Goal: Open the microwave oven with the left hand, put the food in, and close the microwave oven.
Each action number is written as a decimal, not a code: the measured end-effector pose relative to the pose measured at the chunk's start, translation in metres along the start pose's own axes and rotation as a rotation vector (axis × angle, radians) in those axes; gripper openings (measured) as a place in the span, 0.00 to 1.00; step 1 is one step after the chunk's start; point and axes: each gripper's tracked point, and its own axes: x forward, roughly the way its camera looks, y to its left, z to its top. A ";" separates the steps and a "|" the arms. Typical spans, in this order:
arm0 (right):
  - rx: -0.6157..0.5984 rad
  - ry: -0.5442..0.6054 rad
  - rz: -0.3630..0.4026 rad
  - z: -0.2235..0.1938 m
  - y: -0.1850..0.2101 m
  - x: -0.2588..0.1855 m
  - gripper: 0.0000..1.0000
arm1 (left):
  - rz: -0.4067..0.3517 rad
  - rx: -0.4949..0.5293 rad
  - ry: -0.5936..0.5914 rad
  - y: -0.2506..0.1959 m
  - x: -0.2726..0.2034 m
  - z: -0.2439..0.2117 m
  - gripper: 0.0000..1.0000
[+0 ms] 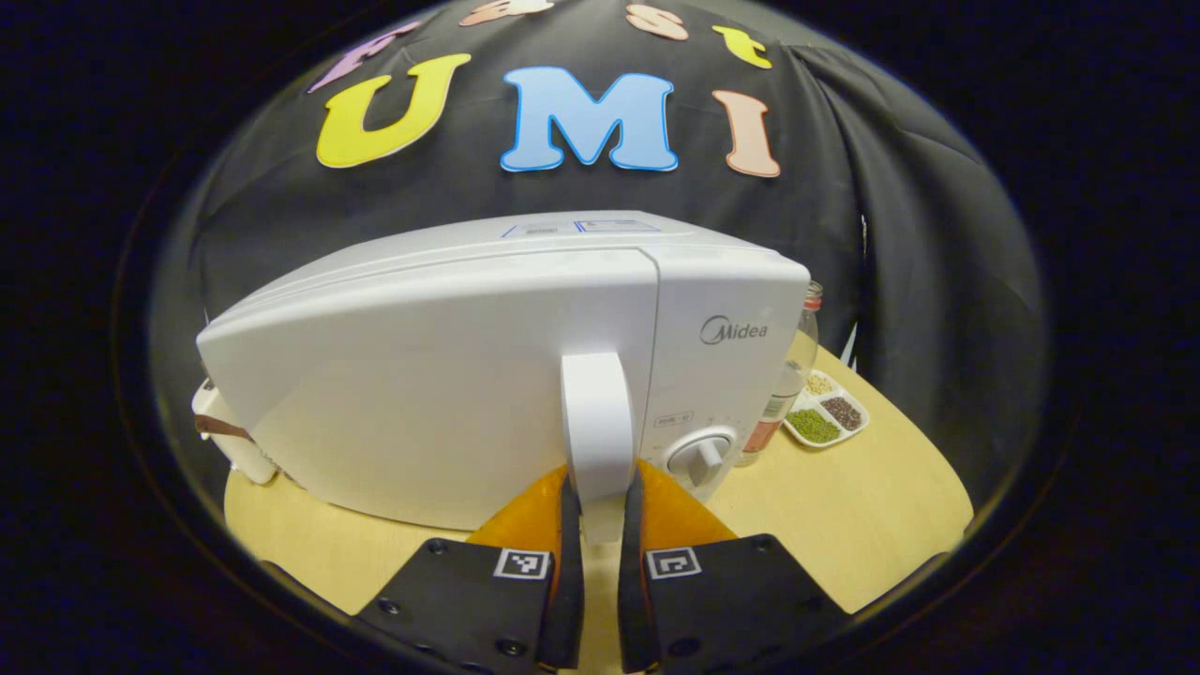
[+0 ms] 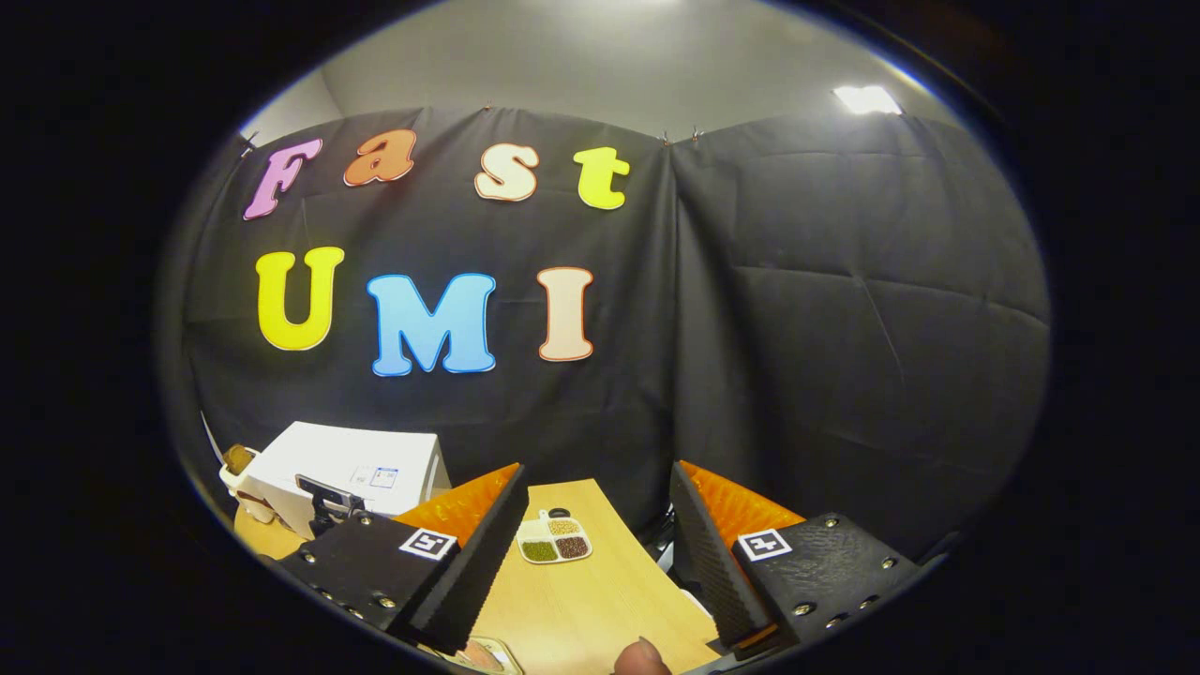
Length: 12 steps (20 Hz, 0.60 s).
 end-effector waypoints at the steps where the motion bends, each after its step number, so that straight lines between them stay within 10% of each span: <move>1: 0.006 0.005 -0.007 -0.003 -0.006 -0.003 0.93 | -0.006 0.007 -0.003 0.000 0.000 0.000 0.26; 12: 0.034 -0.015 -0.029 -0.006 -0.031 -0.039 0.91 | -0.024 0.050 0.014 0.000 0.000 -0.003 0.24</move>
